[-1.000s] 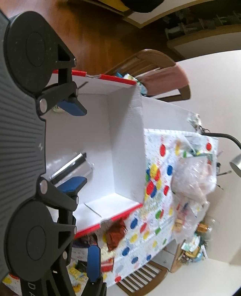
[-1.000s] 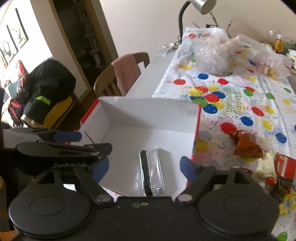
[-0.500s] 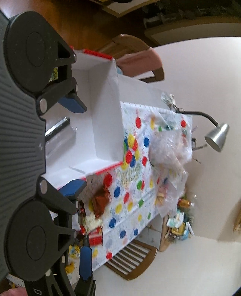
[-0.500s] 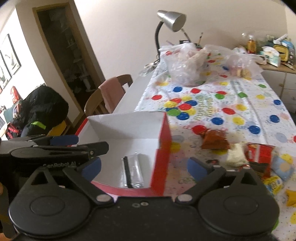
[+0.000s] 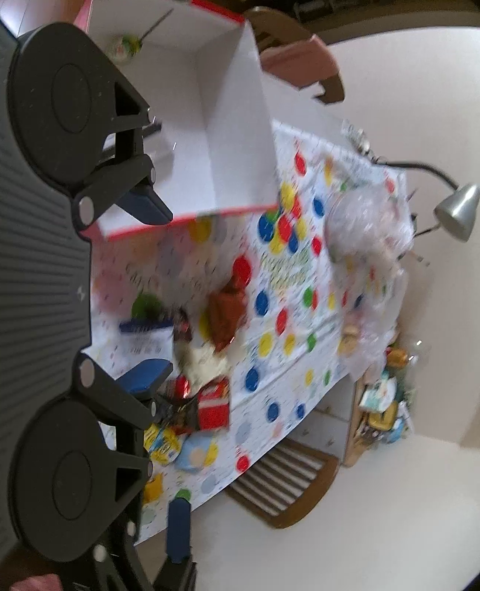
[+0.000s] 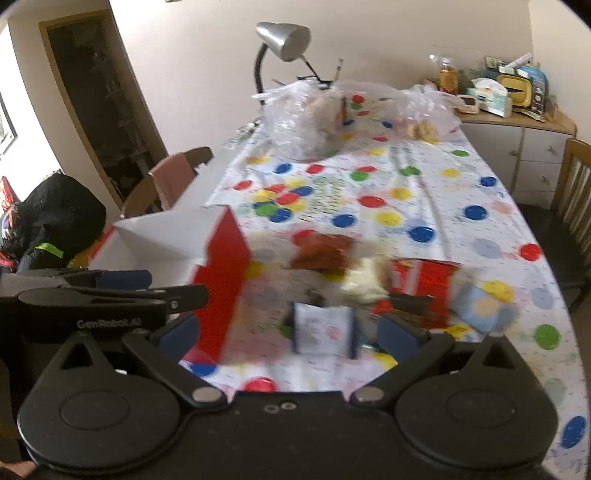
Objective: Organize snacks
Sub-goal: 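Grasp the yellow wrapped candy with the right tool while the left tool grasps the white milk-candy bag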
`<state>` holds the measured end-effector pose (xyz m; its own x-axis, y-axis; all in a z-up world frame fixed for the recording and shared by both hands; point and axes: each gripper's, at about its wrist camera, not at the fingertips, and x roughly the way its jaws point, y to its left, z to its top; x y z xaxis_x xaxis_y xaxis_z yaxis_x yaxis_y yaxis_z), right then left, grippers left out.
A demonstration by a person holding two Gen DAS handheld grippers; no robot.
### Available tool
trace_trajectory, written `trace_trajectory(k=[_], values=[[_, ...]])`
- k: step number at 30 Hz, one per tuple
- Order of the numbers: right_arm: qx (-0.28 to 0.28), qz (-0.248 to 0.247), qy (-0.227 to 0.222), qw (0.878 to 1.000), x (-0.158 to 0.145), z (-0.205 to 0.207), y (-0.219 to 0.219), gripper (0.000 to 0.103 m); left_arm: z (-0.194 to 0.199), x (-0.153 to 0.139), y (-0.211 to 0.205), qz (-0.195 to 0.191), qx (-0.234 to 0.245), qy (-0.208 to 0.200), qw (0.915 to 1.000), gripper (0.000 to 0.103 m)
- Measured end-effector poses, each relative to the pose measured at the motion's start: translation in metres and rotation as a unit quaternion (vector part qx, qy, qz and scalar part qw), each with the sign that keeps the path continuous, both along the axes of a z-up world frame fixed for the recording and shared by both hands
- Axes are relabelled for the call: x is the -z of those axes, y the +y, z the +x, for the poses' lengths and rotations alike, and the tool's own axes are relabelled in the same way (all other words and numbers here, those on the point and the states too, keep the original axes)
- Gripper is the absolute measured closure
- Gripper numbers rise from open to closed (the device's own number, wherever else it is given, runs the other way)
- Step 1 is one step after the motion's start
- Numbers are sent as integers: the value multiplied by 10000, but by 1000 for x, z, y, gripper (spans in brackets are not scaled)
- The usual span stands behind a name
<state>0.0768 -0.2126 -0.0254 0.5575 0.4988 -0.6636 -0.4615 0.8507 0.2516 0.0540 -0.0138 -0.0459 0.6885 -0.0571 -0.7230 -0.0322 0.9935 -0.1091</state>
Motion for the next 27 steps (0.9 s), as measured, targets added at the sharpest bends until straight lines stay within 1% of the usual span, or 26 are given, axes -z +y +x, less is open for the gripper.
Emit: trace_trajectory(k=[3,7,15,24,27], values=[[100,-73,63,9999,8,6,-25,0,8,11,-16,-36,141,171,9997,23],[154,-239,99,9995,22,17,-55,0,21,26,-35,-17,157,368,9992,23],[294,-578,307,9974,58,38,-106,0,50,62,-62,108,58,702,9975,23],[343,-778,584,9947,91,58,-137,2,80,95,-80,145,-95,1025,9946,24],[340,-858,655,9936,103,64,-144,4,87,103,-82,135,-189,1124,9934,23]])
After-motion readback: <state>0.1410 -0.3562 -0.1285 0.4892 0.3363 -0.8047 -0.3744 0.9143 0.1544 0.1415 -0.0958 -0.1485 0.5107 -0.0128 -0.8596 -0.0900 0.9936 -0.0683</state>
